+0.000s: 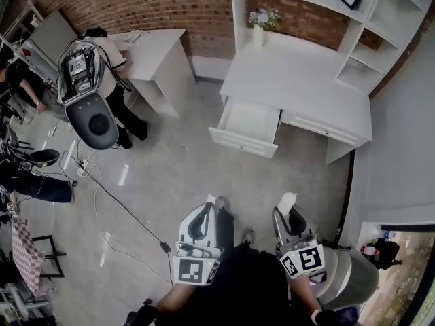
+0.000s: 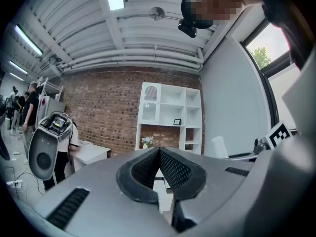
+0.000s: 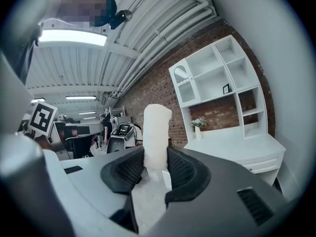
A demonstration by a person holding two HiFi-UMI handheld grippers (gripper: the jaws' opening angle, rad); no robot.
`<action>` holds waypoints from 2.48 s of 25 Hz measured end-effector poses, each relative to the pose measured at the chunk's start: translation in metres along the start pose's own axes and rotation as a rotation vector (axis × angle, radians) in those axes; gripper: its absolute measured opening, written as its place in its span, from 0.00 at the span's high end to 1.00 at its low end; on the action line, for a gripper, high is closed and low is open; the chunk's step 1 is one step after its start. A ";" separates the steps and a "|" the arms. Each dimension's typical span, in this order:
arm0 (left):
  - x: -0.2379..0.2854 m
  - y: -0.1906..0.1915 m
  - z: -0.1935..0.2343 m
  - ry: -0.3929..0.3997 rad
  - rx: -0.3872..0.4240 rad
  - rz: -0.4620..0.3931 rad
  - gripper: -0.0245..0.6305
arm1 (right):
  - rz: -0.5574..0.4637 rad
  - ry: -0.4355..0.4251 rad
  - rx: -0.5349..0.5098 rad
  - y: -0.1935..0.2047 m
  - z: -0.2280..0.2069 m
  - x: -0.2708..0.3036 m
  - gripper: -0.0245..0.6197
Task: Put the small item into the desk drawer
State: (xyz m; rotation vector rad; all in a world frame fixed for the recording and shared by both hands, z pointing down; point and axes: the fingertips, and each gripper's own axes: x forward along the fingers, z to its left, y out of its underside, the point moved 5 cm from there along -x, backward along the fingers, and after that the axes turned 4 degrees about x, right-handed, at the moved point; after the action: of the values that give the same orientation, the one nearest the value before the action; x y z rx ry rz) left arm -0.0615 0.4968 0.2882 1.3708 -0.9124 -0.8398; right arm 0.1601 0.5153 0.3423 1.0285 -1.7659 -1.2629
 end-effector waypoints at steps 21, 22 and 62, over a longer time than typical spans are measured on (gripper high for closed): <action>0.176 0.004 0.167 0.148 -0.091 -0.014 0.93 | 0.033 0.119 -0.044 -0.039 0.001 0.225 0.73; 0.181 0.004 0.172 0.142 -0.098 -0.014 0.93 | 0.040 0.114 -0.046 -0.040 0.001 0.234 0.73; 0.424 0.019 0.216 -0.237 -0.090 0.058 0.93 | 0.446 -0.296 -0.067 0.041 -0.175 0.534 0.73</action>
State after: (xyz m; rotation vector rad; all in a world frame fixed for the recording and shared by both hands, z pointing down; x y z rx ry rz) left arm -0.0763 0.0217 0.3241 1.1778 -1.0777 -1.0012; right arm 0.0829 -0.0252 0.4820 0.3856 -2.0154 -1.2167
